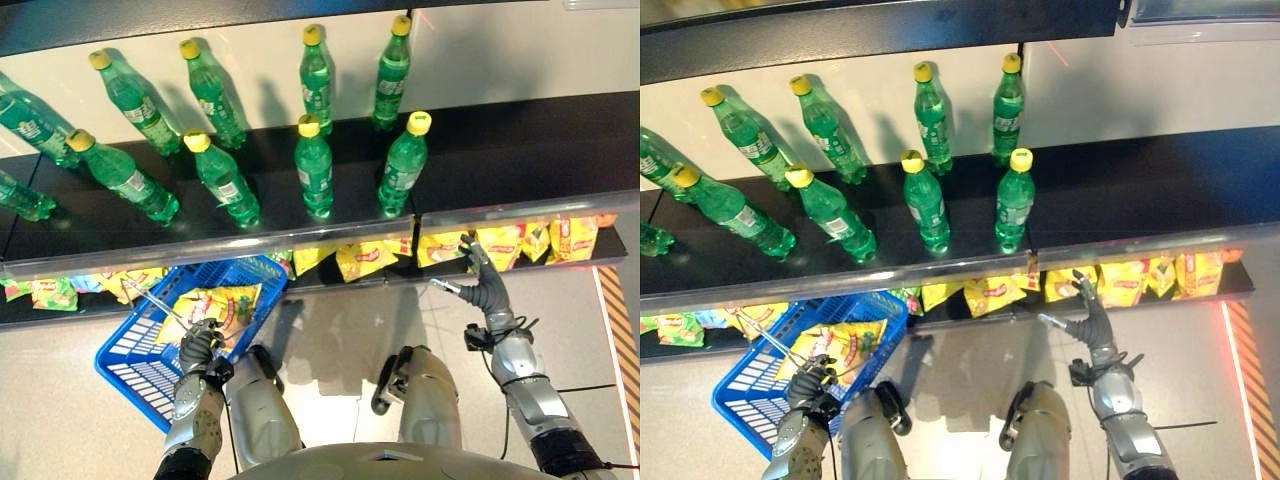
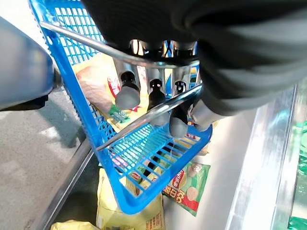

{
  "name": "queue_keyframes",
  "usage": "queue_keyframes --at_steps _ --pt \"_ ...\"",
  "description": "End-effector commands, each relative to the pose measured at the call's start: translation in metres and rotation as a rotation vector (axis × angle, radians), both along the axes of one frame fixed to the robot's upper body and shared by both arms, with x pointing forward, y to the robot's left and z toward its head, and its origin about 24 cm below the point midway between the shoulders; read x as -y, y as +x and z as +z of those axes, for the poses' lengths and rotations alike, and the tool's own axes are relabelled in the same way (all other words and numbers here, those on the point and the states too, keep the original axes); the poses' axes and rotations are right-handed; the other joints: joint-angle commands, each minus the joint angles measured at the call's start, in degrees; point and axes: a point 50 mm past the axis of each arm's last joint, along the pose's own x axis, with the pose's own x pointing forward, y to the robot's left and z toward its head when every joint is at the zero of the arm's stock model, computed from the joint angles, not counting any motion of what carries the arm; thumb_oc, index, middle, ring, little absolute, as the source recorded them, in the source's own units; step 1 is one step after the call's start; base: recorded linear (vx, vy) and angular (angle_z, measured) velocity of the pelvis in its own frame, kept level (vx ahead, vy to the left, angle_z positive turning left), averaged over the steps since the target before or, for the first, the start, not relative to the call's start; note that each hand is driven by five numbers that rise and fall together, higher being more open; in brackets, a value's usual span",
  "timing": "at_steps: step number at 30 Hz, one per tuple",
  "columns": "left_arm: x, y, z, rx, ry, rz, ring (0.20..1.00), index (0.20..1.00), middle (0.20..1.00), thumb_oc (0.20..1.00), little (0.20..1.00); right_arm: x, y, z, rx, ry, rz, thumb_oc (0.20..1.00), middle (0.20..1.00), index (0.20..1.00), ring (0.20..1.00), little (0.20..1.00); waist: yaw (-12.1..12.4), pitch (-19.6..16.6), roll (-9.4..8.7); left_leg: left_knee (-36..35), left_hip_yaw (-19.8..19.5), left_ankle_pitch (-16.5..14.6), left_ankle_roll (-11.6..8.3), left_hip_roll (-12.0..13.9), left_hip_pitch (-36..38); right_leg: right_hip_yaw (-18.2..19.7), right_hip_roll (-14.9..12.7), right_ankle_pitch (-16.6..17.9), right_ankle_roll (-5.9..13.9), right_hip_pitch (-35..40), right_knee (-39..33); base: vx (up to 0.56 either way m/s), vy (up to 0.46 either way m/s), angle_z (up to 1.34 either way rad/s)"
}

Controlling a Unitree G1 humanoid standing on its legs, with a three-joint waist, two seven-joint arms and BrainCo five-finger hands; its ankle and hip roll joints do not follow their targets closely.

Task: Pick up the snacks into the basket

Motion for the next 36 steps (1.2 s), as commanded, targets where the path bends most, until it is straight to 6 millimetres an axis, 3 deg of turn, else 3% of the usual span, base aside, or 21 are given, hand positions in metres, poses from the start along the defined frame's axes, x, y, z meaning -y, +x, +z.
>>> queue_keyframes --at_steps 1,9,24,36 --pt "0.001 0.013 0.028 0.174 0.087 -0.072 0.200 0.200 0.200 0.200 0.200 -0.001 0.004 0.047 0.260 -0.009 0.013 1.000 1.000 1.000 1.000 1.000 -1.1 -1.0 -0.33 8.8 0.9 -7.9 2.36 1.0 0.6 -1.0 -2.1 4.9 5.06 2.4 -5.1 0.00 0.000 0.00" --pt "0.005 0.012 0.032 0.200 0.074 -0.104 0.200 0.200 0.200 0.200 0.200 -0.001 0.022 0.059 0.301 0.014 -0.007 1.000 1.000 1.000 1.000 1.000 0.1 -1.0 -0.61 8.2 1.5 -7.7 2.12 0.9 1.6 -1.6 -2.2 5.4 5.33 3.9 -6.1 0.02 0.009 0.01" --pt "0.011 0.014 0.037 0.215 0.052 -0.164 0.200 0.200 0.200 0.200 0.200 -0.001 0.070 0.050 0.204 0.119 -0.098 1.000 1.000 1.000 1.000 1.000 3.9 -0.6 -0.23 6.8 0.6 -6.8 1.86 0.6 1.4 -3.5 -2.2 5.9 5.20 5.1 -7.2 0.01 -0.014 0.03" --pt "0.011 0.014 0.040 0.228 0.049 -0.178 0.200 0.200 0.200 0.200 0.200 -0.002 0.086 0.045 0.153 0.153 -0.129 1.000 1.000 1.000 1.000 1.000 5.4 -0.3 0.20 6.5 0.0 -6.3 1.76 0.4 0.9 -4.4 -2.2 5.8 5.17 5.6 -7.4 0.00 -0.013 0.04"
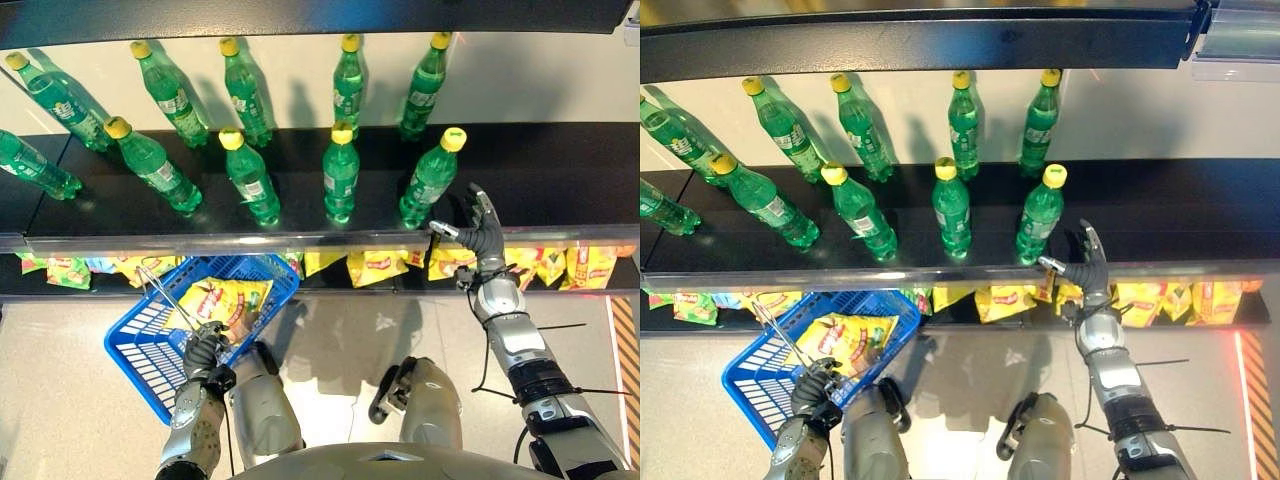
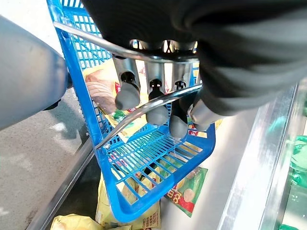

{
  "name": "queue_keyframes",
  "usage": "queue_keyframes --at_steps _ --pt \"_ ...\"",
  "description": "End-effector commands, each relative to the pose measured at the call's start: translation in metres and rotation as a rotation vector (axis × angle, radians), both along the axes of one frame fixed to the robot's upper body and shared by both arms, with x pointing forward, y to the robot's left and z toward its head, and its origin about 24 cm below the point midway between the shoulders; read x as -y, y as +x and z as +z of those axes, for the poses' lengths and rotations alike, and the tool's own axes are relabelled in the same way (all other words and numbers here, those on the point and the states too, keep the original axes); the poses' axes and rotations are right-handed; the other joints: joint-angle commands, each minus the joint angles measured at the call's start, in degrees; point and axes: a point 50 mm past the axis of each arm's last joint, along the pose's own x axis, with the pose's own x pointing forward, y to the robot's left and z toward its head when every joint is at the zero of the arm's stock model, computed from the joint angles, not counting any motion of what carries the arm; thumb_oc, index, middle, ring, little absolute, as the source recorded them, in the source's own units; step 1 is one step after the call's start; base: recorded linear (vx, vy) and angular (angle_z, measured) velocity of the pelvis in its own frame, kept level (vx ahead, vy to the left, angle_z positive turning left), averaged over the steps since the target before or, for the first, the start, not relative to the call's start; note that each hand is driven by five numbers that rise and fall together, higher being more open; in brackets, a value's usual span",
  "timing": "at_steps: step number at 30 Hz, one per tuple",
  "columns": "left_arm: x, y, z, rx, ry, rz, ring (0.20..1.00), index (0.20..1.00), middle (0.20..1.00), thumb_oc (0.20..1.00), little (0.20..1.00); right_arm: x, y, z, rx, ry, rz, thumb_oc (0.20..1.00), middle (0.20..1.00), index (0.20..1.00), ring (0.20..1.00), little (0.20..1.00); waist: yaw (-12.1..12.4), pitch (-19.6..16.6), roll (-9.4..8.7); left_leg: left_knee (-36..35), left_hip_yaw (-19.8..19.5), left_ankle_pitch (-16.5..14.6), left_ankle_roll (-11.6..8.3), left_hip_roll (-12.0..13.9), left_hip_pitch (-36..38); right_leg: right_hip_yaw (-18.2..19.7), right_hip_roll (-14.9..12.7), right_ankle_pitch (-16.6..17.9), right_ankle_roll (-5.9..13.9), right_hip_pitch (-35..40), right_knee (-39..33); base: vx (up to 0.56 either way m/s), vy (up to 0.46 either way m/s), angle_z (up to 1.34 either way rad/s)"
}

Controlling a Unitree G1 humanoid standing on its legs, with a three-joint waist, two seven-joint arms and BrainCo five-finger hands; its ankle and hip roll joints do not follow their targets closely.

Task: Pick up the snacks into the basket

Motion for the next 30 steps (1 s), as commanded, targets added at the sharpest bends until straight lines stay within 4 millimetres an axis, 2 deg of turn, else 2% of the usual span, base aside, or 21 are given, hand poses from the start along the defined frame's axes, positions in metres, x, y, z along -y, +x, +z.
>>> queue_keyframes --at_steps 1,19,30 --pt "0.005 0.023 0.039 0.225 0.039 -0.094 0.200 0.200 0.200 0.200 0.200 0.000 0.013 0.022 0.092 0.038 -0.011 1.000 1.000 1.000 1.000 1.000 1.4 -0.4 0.74 8.0 -1.0 -6.7 1.28 1.0 -0.7 -2.2 -1.1 6.0 4.42 2.5 -6.2 0.00 0.000 0.00" --pt "0.006 0.023 0.040 0.227 0.025 -0.114 0.200 0.200 0.200 0.200 0.200 -0.014 0.035 0.033 0.081 0.047 0.034 1.000 1.000 1.000 1.000 1.000 2.9 0.2 0.65 7.6 -1.4 -6.5 1.20 0.4 -0.3 -2.6 -1.5 6.4 4.83 3.6 -6.6 0.00 0.000 0.01" --pt "0.005 0.025 0.045 0.241 0.036 -0.131 0.200 0.200 0.200 0.200 0.200 -0.003 0.055 0.046 0.057 0.023 -0.015 1.000 1.000 1.000 1.000 1.000 4.4 1.0 0.93 7.9 -1.5 -6.6 1.08 0.1 -0.5 -2.8 -2.1 6.6 5.18 3.9 -6.1 0.01 0.008 0.05"
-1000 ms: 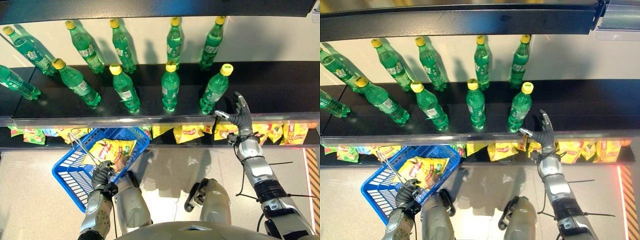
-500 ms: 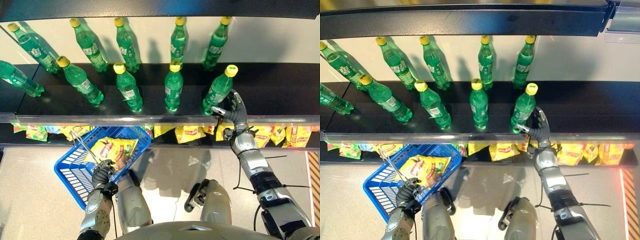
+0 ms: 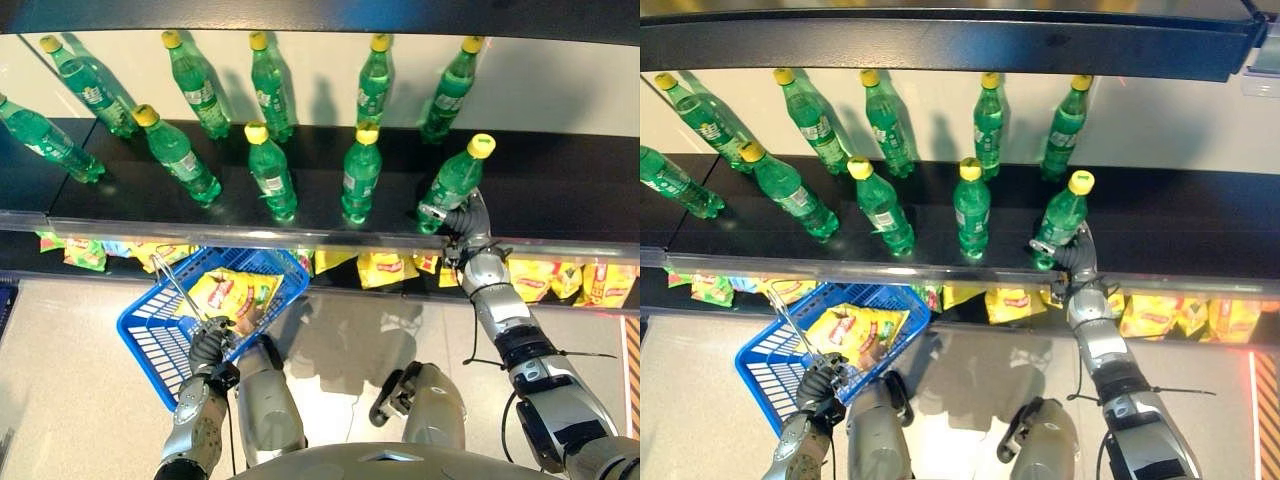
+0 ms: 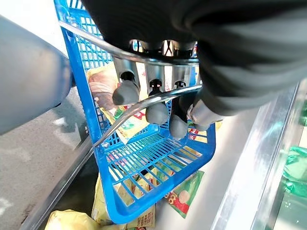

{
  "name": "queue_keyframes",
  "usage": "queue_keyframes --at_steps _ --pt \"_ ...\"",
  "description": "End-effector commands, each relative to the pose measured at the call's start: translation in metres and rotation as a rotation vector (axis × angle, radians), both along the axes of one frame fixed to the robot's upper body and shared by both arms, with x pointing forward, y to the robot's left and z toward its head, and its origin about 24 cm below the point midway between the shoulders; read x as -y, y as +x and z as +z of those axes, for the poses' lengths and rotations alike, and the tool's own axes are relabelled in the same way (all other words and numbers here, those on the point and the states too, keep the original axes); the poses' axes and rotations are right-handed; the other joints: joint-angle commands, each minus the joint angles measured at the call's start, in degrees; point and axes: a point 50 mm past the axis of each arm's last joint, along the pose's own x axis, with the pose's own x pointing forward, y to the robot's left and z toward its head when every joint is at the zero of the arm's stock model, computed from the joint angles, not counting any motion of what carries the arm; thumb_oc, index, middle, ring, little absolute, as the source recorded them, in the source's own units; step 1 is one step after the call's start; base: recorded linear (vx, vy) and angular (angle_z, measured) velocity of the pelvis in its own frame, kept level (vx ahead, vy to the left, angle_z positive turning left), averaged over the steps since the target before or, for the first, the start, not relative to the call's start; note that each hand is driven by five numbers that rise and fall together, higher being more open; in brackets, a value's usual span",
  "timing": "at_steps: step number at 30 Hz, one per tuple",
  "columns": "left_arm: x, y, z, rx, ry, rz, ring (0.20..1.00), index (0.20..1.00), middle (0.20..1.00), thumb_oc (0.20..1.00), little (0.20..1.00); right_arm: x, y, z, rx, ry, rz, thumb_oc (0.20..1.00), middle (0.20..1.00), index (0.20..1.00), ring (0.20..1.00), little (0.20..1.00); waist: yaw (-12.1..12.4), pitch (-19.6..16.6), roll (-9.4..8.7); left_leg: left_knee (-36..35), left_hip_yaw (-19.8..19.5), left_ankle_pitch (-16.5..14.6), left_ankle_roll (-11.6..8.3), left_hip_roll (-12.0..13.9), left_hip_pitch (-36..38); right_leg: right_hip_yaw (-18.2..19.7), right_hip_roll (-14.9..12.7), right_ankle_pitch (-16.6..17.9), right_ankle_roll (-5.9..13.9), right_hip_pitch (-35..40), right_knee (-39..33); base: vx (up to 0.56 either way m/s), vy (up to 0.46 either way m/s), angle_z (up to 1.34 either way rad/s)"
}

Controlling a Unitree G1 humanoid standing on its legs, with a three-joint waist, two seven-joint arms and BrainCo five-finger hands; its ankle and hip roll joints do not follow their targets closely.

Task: Pick up the snacks into the basket

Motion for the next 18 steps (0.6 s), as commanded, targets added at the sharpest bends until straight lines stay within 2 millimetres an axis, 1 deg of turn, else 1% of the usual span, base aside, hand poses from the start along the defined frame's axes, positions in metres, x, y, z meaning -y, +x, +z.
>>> queue_keyframes --at_steps 1,5,10,11,12,13,18 --pt "-0.002 0.017 0.036 0.198 0.047 -0.068 0.200 0.200 0.200 0.200 0.200 0.007 0.013 0.029 0.098 0.004 -0.018 1.000 1.000 1.000 1.000 1.000 1.3 -0.6 0.60 8.0 -0.3 -6.8 0.78 1.1 0.4 -1.5 -0.9 6.8 4.71 2.9 -6.0 0.00 0.000 0.00" --pt "-0.002 0.018 0.038 0.205 0.046 -0.071 0.200 0.200 0.200 0.200 0.200 0.011 0.019 0.028 0.065 0.013 -0.046 1.000 1.000 1.000 1.000 1.000 1.8 -0.3 0.63 7.9 -0.3 -6.8 0.76 0.8 0.6 -1.8 -1.2 7.0 4.89 3.1 -5.9 0.00 0.000 0.00" --pt "-0.002 0.018 0.038 0.203 0.046 -0.072 0.200 0.200 0.200 0.200 0.200 0.017 0.027 0.032 0.044 0.015 -0.080 1.000 1.000 1.000 1.000 1.000 2.3 -0.2 0.78 7.7 -0.5 -6.7 0.71 0.5 0.4 -1.8 -1.2 7.0 4.90 3.3 -5.9 0.00 0.003 0.02" --pt "-0.002 0.017 0.037 0.200 0.046 -0.072 0.200 0.200 0.200 0.200 0.200 0.017 0.028 0.033 0.045 0.019 -0.083 0.743 0.743 0.743 0.743 0.743 2.3 -0.2 0.80 7.7 -0.5 -6.7 0.71 0.5 0.3 -1.7 -1.2 7.0 4.88 3.2 -5.8 0.00 0.007 0.06" --pt "-0.002 0.018 0.038 0.201 0.046 -0.072 0.200 0.200 0.200 0.200 0.200 0.017 0.028 0.033 0.046 0.019 -0.083 0.743 0.743 0.743 0.743 0.743 2.3 -0.2 0.80 7.7 -0.5 -6.7 0.71 0.5 0.3 -1.7 -1.2 7.0 4.88 3.2 -5.8 0.01 0.010 0.07" --pt "-0.002 0.017 0.037 0.199 0.046 -0.073 0.200 0.200 0.200 0.200 0.200 0.016 0.030 0.035 0.050 0.032 -0.083 0.200 0.200 0.200 0.200 0.200 2.4 -0.1 0.80 7.7 -0.4 -6.6 0.74 0.5 0.5 -1.7 -1.3 7.0 4.86 3.3 -5.8 0.01 0.010 0.04" --pt "-0.002 0.017 0.037 0.197 0.044 -0.070 0.200 0.200 0.200 0.200 0.200 0.016 0.030 0.039 0.077 0.068 -0.090 0.200 0.200 0.200 0.200 0.200 2.2 0.0 0.76 7.5 -0.3 -6.6 0.75 0.5 0.8 -1.5 -1.4 7.1 4.85 3.2 -5.8 0.00 0.002 0.01"
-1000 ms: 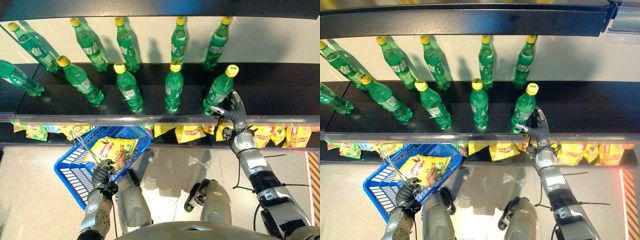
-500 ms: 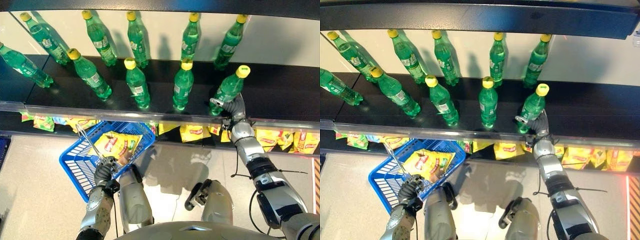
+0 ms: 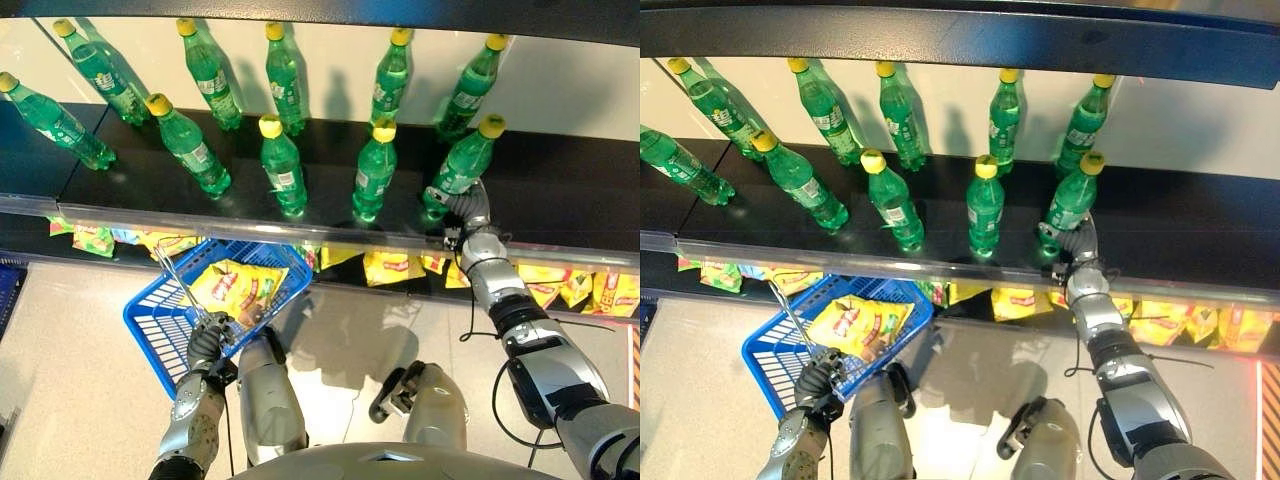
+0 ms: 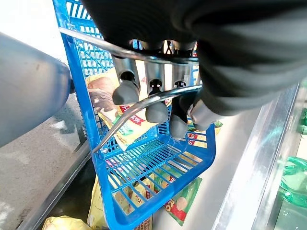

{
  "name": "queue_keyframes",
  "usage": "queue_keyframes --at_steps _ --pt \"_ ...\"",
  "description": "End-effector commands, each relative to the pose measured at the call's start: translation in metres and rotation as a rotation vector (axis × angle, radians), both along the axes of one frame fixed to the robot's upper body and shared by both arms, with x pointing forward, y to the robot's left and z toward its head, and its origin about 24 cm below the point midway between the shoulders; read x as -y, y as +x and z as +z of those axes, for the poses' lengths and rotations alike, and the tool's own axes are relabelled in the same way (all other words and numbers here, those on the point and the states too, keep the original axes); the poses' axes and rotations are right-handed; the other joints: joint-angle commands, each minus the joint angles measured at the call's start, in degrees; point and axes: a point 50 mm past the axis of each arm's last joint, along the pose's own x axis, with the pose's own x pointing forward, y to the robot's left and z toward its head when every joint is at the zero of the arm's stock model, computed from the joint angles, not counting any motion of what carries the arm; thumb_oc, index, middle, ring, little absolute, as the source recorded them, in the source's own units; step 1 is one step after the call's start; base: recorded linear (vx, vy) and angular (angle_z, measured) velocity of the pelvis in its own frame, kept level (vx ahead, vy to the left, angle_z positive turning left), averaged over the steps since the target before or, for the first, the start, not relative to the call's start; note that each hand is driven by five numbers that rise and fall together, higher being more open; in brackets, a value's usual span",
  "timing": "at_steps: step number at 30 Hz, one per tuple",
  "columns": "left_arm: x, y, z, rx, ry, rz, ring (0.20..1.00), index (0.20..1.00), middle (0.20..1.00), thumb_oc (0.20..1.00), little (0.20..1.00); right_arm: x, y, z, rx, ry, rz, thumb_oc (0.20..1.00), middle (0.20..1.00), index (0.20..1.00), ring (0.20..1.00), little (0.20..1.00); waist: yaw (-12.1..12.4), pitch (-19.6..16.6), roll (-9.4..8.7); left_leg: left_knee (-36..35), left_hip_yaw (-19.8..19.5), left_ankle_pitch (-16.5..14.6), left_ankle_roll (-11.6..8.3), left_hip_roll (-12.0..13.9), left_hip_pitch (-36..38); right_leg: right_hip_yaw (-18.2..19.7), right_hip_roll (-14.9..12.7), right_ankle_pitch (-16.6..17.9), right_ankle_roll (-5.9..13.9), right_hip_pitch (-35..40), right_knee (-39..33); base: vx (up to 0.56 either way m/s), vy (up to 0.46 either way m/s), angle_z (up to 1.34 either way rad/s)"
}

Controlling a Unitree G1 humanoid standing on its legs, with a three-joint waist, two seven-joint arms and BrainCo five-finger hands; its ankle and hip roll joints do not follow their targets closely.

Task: Pick up the snacks into the basket

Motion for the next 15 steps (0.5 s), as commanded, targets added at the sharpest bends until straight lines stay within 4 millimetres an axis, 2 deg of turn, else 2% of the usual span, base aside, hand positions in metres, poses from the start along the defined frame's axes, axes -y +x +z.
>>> queue_keyframes --at_steps 1,9,15 --pt "0.000 0.016 0.036 0.202 0.041 -0.067 0.200 0.200 0.200 0.200 0.200 0.011 0.010 0.037 0.142 0.024 -0.035 0.200 0.200 0.200 0.200 0.200 1.3 -0.1 0.70 7.6 0.0 -6.6 0.74 0.8 0.8 -0.8 -0.8 7.3 4.55 2.5 -5.7 0.00 0.000 0.00" --pt "0.000 0.018 0.036 0.206 0.044 -0.059 0.200 0.200 0.200 0.200 0.200 0.019 -0.001 0.033 0.177 0.033 -0.068 0.200 0.200 0.200 0.200 0.200 0.5 -0.1 0.62 7.3 0.2 -6.5 0.70 1.0 1.2 -0.5 -0.7 7.5 4.64 2.6 -5.9 0.00 0.000 0.00" --pt "0.000 0.019 0.037 0.211 0.045 -0.048 0.200 0.200 0.200 0.200 0.200 0.028 -0.015 0.021 0.178 0.047 -0.114 0.200 0.200 0.200 0.200 0.200 -0.1 -0.4 0.66 7.4 0.0 -6.5 0.68 1.1 1.6 -0.3 -0.8 7.5 4.72 3.0 -6.1 0.00 0.000 0.00"
